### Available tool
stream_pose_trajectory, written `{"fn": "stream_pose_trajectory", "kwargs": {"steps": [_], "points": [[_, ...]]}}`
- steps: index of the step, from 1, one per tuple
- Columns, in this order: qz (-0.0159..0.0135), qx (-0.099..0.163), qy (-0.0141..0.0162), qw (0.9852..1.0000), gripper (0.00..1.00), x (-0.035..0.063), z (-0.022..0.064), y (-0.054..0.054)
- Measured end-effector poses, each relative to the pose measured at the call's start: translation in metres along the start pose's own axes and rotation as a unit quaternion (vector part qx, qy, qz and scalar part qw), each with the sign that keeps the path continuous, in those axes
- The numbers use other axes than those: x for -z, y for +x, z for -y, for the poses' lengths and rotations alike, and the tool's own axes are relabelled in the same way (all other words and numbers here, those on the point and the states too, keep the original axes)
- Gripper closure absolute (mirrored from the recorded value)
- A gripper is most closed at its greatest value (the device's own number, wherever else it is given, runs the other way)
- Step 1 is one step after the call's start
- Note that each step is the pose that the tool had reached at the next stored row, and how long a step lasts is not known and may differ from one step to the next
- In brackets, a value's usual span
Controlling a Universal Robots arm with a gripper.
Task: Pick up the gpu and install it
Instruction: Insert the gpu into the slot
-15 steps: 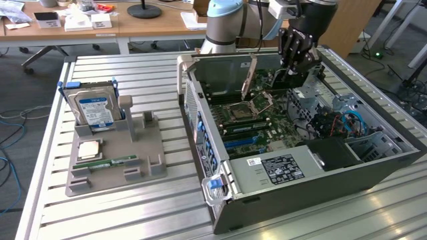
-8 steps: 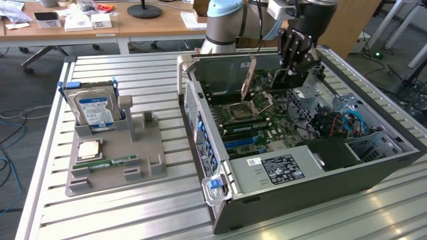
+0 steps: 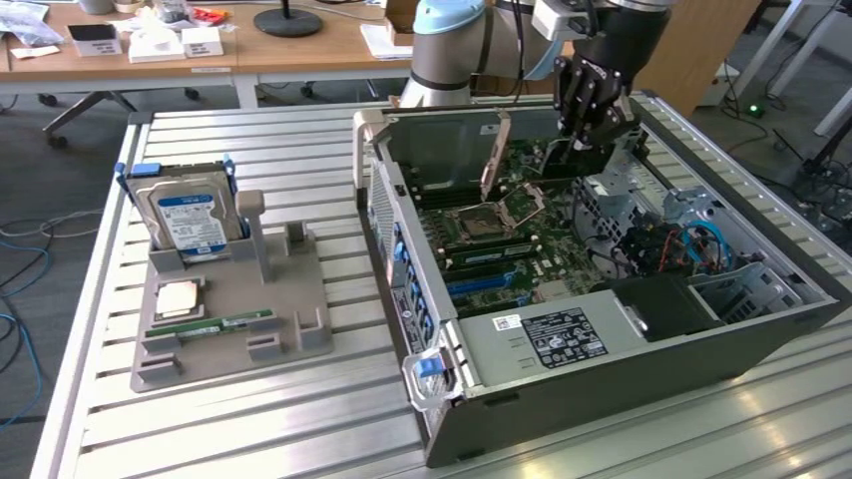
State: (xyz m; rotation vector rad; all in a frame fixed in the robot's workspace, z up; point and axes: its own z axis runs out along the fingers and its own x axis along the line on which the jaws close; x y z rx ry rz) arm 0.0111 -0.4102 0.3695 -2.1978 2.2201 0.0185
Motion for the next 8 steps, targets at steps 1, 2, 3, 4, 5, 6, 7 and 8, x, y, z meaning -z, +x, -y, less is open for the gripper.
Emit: {"fn": "stream_pose_trajectory", "kwargs": {"steps": [1,2,3,4,5,6,7,8], "points": [[0.0001,0.000,0.0000,1.0000,0.74,-0.0001,0.0000,0.0001],[0.0002,0.000,0.0000,1.0000,0.74,-0.0001,-0.0001,0.0006],[0.0001,0.000,0.0000,1.0000,0.74,-0.0001,-0.0001,0.0011],[0.0000,0.000,0.0000,1.0000,0.74,0.0000,-0.0001,0.0016],[0.0000,0.000,0.0000,1.0000,0.74,-0.0001,-0.0001,0.0019],[0.0001,0.000,0.0000,1.0000,0.74,-0.0004,-0.0002,0.0020],[0.0000,0.000,0.0000,1.0000,0.74,-0.0009,-0.0003,0.0021],[0.0000,0.000,0.0001,1.0000,0.74,-0.0018,-0.0004,0.0021]]}}
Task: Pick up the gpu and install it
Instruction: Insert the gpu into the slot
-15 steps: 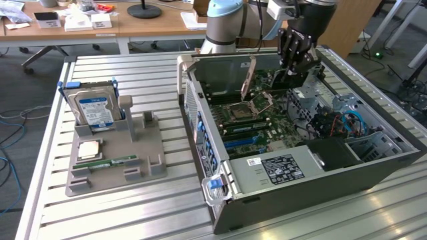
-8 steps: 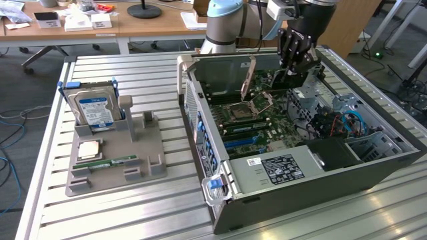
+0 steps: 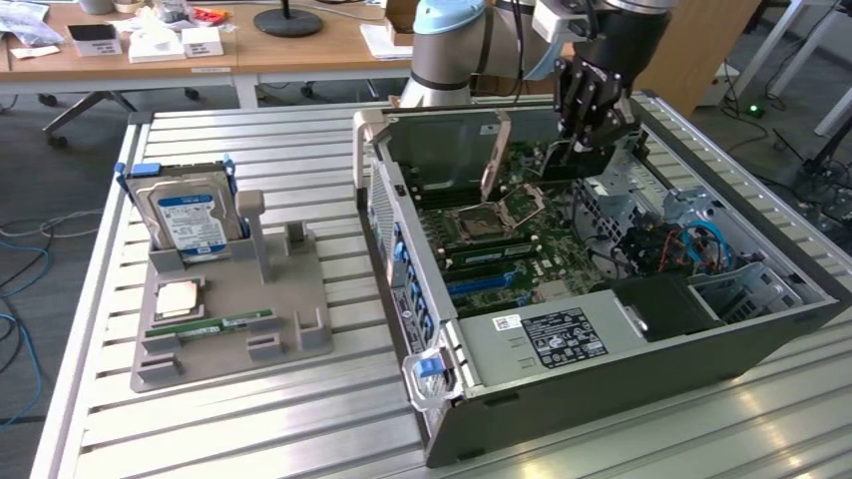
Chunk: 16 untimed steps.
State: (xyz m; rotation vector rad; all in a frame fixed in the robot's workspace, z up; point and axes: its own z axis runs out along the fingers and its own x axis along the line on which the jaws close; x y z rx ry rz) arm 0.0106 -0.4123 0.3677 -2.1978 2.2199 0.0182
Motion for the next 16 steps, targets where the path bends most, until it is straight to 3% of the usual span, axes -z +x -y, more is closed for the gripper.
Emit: {"fn": "stream_pose_trajectory", "kwargs": {"steps": [16], "points": [[0.0001,0.000,0.0001,1.0000,0.74,-0.0183,-0.0013,0.000]]}}
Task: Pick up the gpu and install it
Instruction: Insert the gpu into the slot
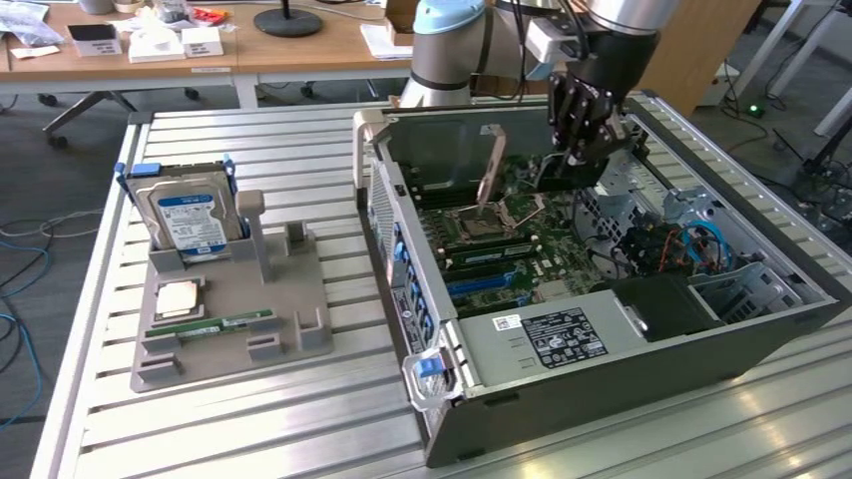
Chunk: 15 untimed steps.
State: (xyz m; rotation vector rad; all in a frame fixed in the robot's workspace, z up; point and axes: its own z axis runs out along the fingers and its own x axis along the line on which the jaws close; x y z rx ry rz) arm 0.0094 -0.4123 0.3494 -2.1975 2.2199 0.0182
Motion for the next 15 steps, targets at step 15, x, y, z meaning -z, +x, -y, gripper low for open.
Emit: {"fn": "stream_pose_trajectory", "kwargs": {"steps": [15], "points": [[-0.0006,0.000,0.0004,1.0000,0.74,-0.0171,-0.0035,0.000]]}}
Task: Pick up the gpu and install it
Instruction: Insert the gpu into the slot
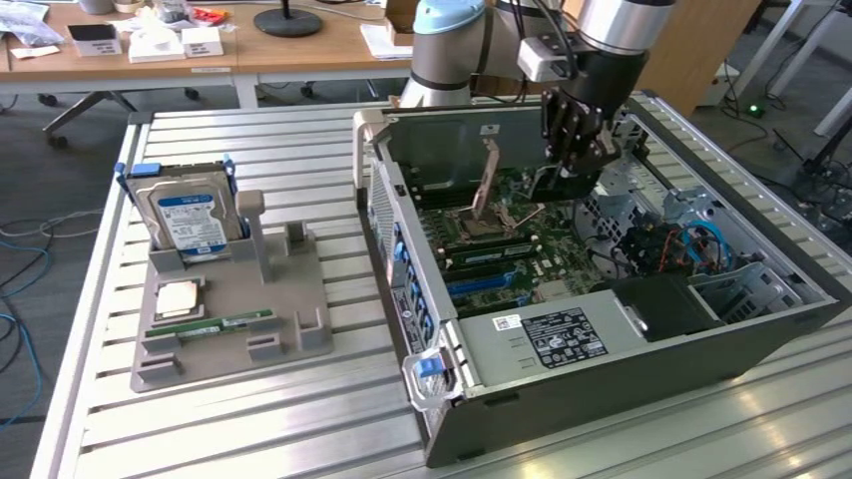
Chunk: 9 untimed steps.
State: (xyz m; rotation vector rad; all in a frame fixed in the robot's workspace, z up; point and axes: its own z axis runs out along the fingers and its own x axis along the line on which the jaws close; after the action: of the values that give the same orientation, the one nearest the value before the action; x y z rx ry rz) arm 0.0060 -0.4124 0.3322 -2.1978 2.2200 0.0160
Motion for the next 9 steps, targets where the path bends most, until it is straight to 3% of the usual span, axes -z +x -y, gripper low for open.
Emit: {"fn": "stream_pose_trajectory", "kwargs": {"steps": [9], "points": [[0.0000,0.000,0.0001,1.0000,0.74,-0.0002,-0.0002,0.0073]]}}
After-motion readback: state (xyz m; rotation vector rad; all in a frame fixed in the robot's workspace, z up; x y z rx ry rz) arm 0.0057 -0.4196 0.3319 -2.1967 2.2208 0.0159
